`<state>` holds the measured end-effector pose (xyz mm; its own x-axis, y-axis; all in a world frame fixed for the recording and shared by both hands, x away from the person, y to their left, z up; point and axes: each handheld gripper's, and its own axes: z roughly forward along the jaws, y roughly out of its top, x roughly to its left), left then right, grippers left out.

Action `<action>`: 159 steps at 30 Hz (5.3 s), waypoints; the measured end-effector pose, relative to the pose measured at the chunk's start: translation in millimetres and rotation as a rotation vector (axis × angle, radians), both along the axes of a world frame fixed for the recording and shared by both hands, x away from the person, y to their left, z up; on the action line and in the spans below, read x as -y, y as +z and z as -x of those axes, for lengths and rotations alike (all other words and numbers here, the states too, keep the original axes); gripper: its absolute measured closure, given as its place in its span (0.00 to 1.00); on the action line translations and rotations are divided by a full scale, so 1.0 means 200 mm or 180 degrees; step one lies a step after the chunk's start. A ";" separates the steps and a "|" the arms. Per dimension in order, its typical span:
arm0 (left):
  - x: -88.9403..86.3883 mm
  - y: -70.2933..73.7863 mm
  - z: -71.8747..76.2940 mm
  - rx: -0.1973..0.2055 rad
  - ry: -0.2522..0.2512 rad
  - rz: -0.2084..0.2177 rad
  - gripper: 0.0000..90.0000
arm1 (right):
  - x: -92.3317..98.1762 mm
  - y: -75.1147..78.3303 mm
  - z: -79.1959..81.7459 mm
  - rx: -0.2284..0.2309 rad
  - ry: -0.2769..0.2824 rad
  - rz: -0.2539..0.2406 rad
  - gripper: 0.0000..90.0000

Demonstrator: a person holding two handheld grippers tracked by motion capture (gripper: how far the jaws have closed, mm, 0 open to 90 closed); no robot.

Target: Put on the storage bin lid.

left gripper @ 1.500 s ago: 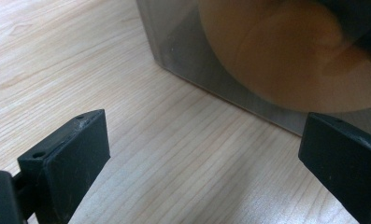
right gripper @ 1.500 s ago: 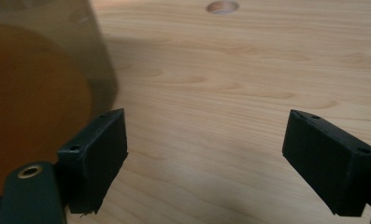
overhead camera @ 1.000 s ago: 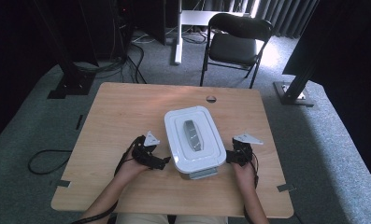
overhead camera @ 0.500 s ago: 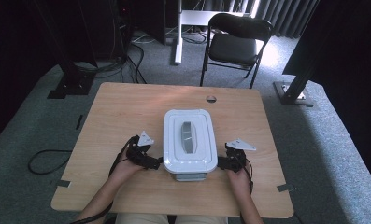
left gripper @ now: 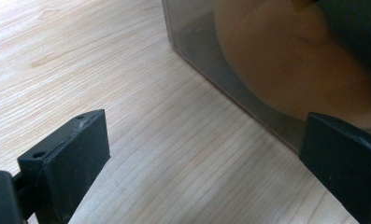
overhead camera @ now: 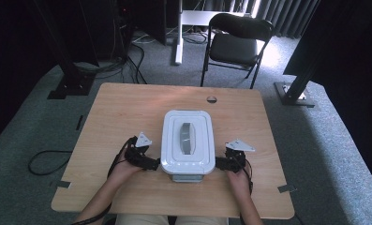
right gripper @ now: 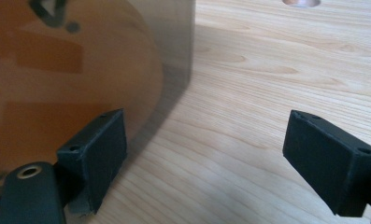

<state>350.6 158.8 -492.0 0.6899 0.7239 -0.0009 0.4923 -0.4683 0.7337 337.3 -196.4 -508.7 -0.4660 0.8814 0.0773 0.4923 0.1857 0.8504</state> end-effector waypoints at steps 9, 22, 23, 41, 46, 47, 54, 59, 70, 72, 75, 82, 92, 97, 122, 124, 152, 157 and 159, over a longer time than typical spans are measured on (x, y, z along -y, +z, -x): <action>-0.04 0.02 0.02 0.0142 0.0090 0.0184 0.03 | 0.05 0.00 0.00 0.0019 -0.0072 -0.0070 0.15; -0.08 0.04 0.05 0.0265 0.0102 0.0316 0.03 | 0.11 0.01 0.00 -0.0027 -0.0075 -0.0114 0.15; -0.08 0.03 0.05 0.0248 0.0099 0.0301 0.03 | 0.11 0.02 0.00 -0.0038 -0.0063 -0.0114 0.15; -0.22 -0.01 0.08 0.0047 0.0284 0.0129 0.03 | 0.17 0.01 0.01 -0.0013 -0.0125 -0.0050 0.15; -0.30 -0.02 0.09 0.0018 0.0384 0.0112 0.03 | 0.19 0.00 0.02 -0.0017 -0.0141 -0.0080 0.15; -0.32 -0.02 0.09 0.0023 0.0400 0.0104 0.03 | 0.20 0.00 0.02 -0.0026 -0.0154 -0.0063 0.15; -0.40 -0.04 0.11 0.0018 0.0479 0.0011 0.03 | 0.24 -0.01 0.04 -0.0034 -0.0204 -0.0051 0.15; -0.47 -0.05 0.13 0.0004 0.0576 0.0028 0.03 | 0.27 -0.02 0.06 -0.0056 -0.0257 -0.0037 0.15; -0.56 -0.09 0.18 -0.0111 0.0706 0.0053 0.03 | 0.33 -0.03 0.10 -0.0073 -0.0328 0.0018 0.15; -0.57 -0.09 0.18 -0.0123 0.0714 0.0056 0.03 | 0.34 -0.03 0.11 -0.0079 -0.0352 0.0021 0.15; -0.60 -0.10 0.20 -0.0119 0.0754 0.0068 0.03 | 0.35 -0.04 0.12 -0.0075 -0.0385 -0.0001 0.15; -0.64 -0.11 0.23 -0.0124 0.0848 0.0053 0.03 | 0.40 -0.05 0.17 -0.0065 -0.0465 -0.0020 0.15; -0.70 -0.13 0.30 -0.0154 0.0971 0.0089 0.03 | 0.48 -0.05 0.24 -0.0068 -0.0614 0.0032 0.15; -0.75 -0.15 0.32 -0.0190 0.1104 0.0085 0.03 | 0.52 -0.06 0.27 -0.0093 -0.0737 0.0094 0.15; -0.90 -0.15 0.41 -0.0202 0.1443 0.0172 0.03 | 0.67 -0.08 0.37 -0.0354 -0.1341 0.0196 0.15; -0.91 -0.15 0.42 -0.0227 0.1463 0.0161 0.03 | 0.68 -0.08 0.38 -0.0383 -0.1360 0.0231 0.15; -0.89 -0.16 0.31 -0.0158 0.1717 -0.0129 0.03 | 0.67 -0.10 0.28 -0.0606 -0.1285 0.0388 0.13; -0.89 -0.16 0.30 -0.0160 0.1714 -0.0133 0.03 | 0.68 -0.10 0.25 -0.0606 -0.1276 0.0392 0.13; -0.89 -0.16 0.30 -0.0161 0.1716 -0.0135 0.03 | 0.68 -0.10 0.24 -0.0607 -0.1280 0.0391 0.13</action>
<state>289.9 337.1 -523.7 0.2206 0.9753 0.0123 0.7052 -0.1682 0.6888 288.5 -332.8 -528.0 -0.0727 0.9973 0.0122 0.6915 0.0416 0.7212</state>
